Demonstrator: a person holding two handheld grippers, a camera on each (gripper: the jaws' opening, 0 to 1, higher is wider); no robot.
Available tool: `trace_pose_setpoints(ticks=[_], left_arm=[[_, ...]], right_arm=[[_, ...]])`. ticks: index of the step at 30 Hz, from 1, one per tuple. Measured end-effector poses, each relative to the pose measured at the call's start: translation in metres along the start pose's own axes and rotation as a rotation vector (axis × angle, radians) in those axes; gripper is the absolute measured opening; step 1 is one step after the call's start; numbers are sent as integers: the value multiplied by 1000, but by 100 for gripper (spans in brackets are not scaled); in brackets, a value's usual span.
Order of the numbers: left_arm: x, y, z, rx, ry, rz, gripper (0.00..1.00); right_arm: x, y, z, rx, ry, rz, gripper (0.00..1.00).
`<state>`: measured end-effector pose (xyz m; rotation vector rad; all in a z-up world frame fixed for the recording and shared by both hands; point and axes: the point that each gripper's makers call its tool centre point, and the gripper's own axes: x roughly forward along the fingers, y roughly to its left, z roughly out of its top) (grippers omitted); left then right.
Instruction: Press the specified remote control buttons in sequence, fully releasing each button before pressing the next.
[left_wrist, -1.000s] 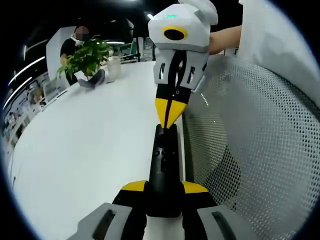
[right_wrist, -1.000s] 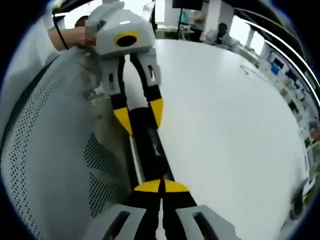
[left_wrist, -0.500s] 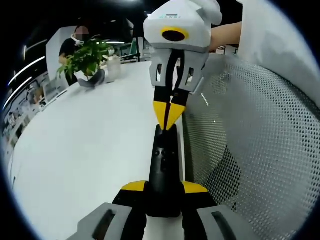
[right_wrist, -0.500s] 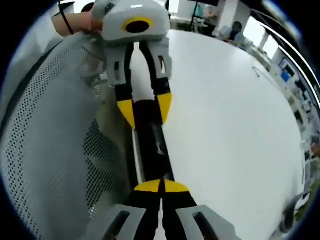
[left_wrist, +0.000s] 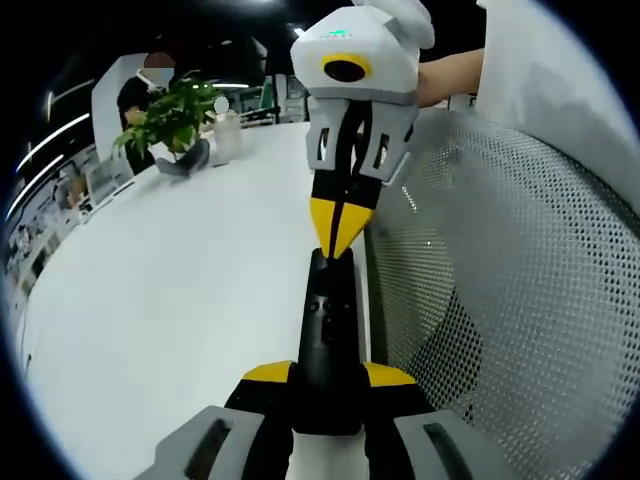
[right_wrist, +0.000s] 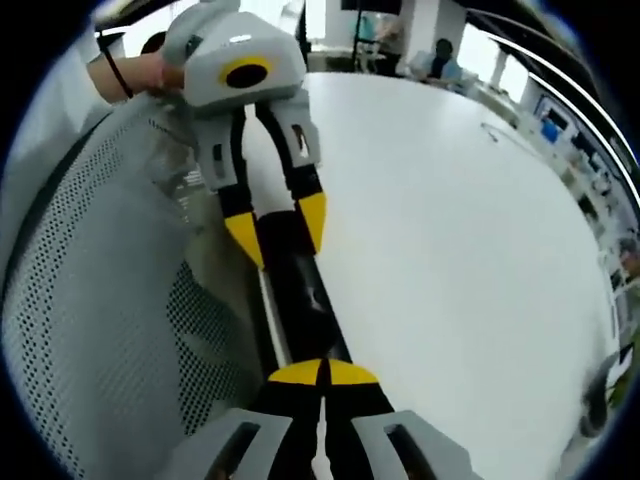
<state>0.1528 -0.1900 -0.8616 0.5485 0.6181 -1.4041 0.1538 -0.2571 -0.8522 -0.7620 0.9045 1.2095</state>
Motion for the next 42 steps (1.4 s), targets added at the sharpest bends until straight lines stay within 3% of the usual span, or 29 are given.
trace_pose_setpoints(ticks=[4, 10, 15, 28, 36, 42], left_arm=[[0, 0, 0, 1, 0, 0, 24], [0, 0, 0, 0, 0, 1, 24], [0, 0, 0, 0, -1, 0, 24], [0, 0, 1, 1, -1, -3, 24], [0, 0, 1, 1, -1, -2, 24], [0, 0, 1, 1, -1, -2, 24]], right_arm=[[2, 1, 10, -6, -27, 12, 0], [6, 0, 6, -53, 9, 16, 0], [6, 4, 8, -149, 19, 29, 0], [9, 2, 8, -174, 62, 61, 0], [10, 0, 8, -105, 148, 120, 0], [9, 1, 8, -47, 155, 141, 0]])
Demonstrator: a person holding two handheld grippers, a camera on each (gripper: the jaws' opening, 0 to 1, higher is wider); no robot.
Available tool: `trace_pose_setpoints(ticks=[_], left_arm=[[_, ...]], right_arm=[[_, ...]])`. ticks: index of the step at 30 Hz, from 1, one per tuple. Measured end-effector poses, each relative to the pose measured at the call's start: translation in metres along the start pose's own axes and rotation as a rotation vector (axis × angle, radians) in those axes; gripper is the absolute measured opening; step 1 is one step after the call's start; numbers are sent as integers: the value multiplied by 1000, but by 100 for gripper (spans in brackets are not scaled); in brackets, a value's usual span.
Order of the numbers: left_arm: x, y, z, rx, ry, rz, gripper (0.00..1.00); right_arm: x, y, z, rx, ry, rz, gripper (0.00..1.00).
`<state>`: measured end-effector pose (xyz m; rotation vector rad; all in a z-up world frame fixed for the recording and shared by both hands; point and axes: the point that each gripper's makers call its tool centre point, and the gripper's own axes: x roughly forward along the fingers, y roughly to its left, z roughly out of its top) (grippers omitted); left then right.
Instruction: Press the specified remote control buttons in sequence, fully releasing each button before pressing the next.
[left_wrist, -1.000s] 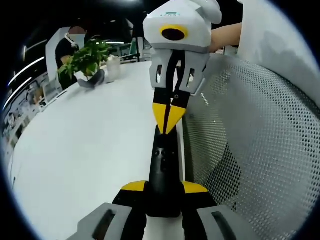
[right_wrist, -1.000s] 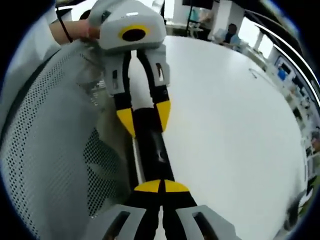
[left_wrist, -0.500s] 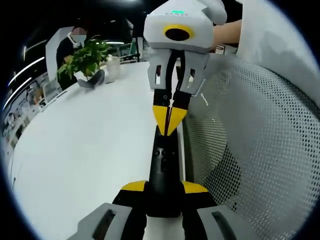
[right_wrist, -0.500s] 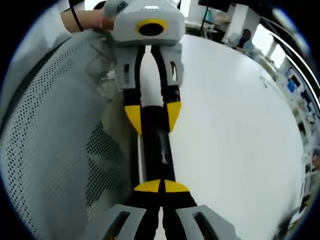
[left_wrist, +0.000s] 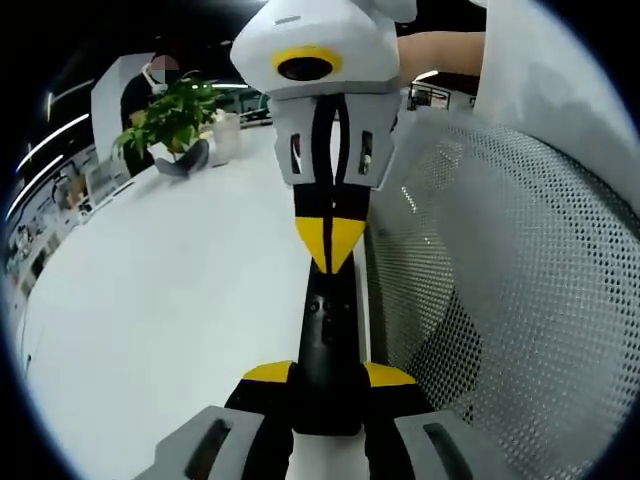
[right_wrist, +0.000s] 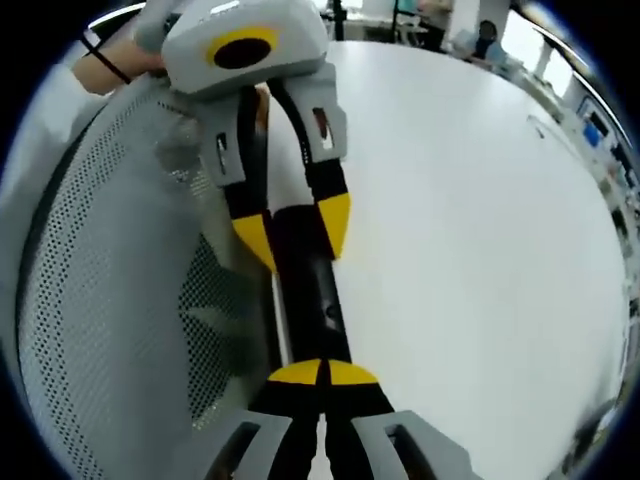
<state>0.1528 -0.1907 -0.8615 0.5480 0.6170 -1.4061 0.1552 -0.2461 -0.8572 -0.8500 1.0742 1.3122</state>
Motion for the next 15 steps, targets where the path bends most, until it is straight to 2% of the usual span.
trace_pose_setpoints(ticks=[2, 4, 10, 15], left_arm=[[0, 0, 0, 1, 0, 0, 24], [0, 0, 0, -1, 0, 1, 24], [0, 0, 0, -1, 0, 3, 24], [0, 0, 0, -2, 1, 4, 24]], right_arm=[[0, 0, -1, 12, -17, -12, 0], [-1, 0, -1, 45, -63, -33, 0], [-4, 3, -1, 62, -200, -84, 0], [-4, 4, 0, 58, -229, -99, 0]])
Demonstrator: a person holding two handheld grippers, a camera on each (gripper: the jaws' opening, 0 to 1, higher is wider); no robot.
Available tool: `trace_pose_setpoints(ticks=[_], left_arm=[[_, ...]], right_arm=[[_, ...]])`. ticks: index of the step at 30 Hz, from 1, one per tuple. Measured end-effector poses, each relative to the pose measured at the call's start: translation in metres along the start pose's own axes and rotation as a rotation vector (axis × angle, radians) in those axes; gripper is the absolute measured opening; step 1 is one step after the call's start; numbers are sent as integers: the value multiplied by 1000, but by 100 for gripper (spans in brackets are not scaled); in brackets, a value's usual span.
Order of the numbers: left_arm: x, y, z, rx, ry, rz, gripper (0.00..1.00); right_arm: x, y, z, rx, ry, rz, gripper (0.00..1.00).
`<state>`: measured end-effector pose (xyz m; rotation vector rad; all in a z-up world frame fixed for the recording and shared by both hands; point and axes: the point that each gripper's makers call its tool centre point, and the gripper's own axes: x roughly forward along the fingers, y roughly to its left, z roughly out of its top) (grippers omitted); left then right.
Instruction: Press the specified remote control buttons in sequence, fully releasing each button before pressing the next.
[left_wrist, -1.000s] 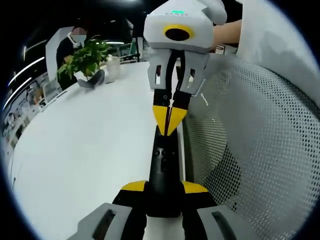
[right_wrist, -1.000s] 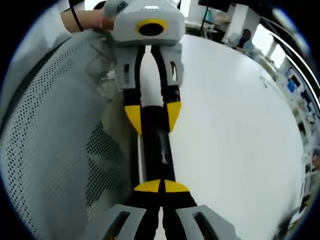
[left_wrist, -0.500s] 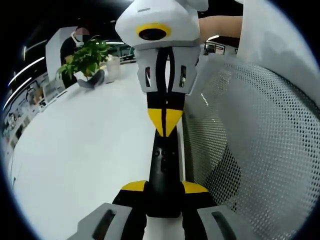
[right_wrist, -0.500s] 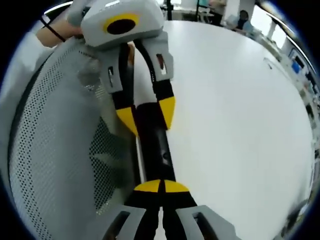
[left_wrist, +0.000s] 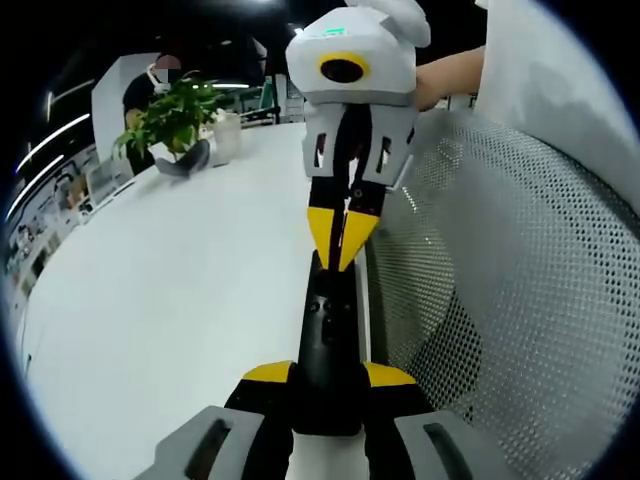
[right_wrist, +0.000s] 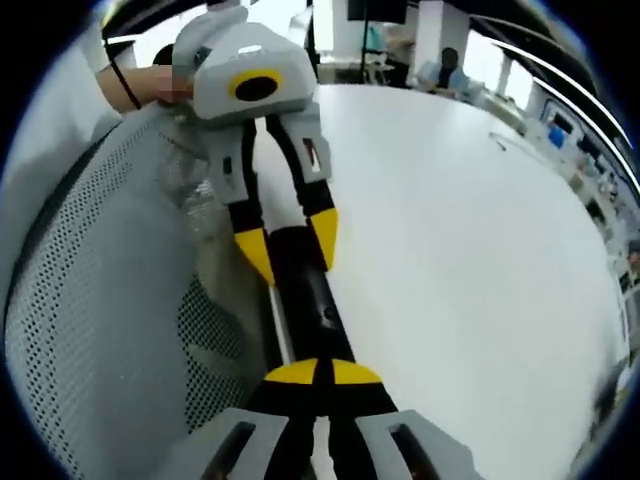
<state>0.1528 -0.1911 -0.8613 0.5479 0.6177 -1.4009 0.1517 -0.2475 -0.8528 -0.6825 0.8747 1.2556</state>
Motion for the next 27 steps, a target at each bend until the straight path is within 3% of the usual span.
trace_pose_setpoints(ticks=[3, 15, 21, 24, 25, 27], left_arm=[[0, 0, 0, -1, 0, 1, 24], [0, 0, 0, 1, -2, -1, 24], [0, 0, 0, 0, -3, -2, 24], [0, 0, 1, 4, -4, -5, 24], [0, 0, 1, 4, -4, -5, 24], [0, 0, 1, 5, -3, -5, 24]], right_arm=[[1, -3, 0, -41, 16, -26, 9], [5, -1, 2, -175, 84, 50, 7], [5, 1, 1, -331, 165, 109, 7], [7, 0, 2, -334, 206, 141, 7], [6, 0, 1, -311, 250, 148, 7], [7, 1, 1, -369, 298, 159, 7]])
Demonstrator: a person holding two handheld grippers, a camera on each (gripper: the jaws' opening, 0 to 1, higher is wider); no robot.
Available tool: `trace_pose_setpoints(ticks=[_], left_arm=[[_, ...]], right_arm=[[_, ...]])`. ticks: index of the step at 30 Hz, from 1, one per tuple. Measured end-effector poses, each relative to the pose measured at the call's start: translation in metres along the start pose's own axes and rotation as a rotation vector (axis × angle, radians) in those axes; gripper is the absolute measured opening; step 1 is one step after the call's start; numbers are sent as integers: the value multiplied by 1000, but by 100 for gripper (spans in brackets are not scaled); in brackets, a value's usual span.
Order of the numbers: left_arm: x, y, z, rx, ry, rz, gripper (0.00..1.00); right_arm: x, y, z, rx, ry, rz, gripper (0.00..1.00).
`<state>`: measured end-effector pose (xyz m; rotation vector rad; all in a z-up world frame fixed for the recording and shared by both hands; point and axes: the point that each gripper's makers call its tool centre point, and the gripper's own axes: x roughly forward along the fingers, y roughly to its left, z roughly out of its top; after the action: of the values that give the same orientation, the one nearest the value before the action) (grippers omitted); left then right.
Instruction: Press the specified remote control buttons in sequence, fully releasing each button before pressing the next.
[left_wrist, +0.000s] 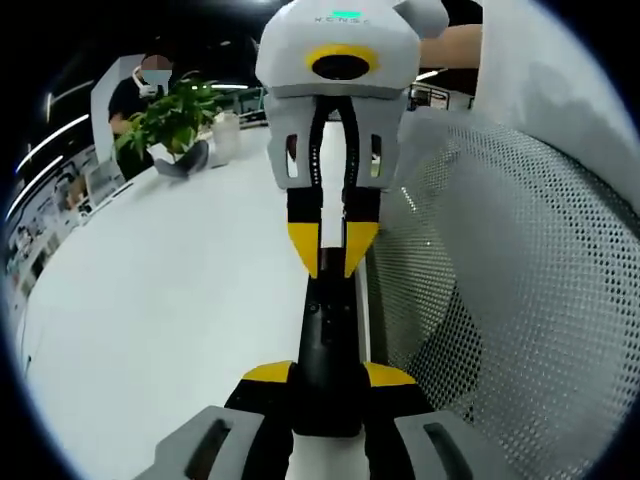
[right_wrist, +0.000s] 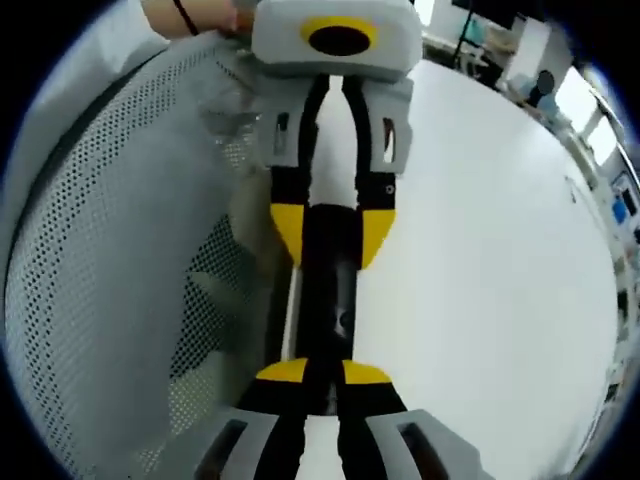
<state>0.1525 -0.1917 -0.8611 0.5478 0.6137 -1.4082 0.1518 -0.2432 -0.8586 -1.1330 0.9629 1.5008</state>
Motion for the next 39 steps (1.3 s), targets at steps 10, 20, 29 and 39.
trace_pose_setpoints(ticks=[10, 20, 29, 39], left_arm=[[0, 0, 0, 1, 0, 0, 24], [0, 0, 0, 2, 0, 1, 24], [0, 0, 0, 3, 0, 0, 24], [1, 0, 0, 1, -1, 0, 24]], right_arm=[[-3, 0, 1, 134, -201, -87, 7], [-3, 0, 5, 150, -294, -187, 6], [-1, -2, 8, 140, -230, -107, 6], [2, -3, 7, 184, -14, -11, 6]])
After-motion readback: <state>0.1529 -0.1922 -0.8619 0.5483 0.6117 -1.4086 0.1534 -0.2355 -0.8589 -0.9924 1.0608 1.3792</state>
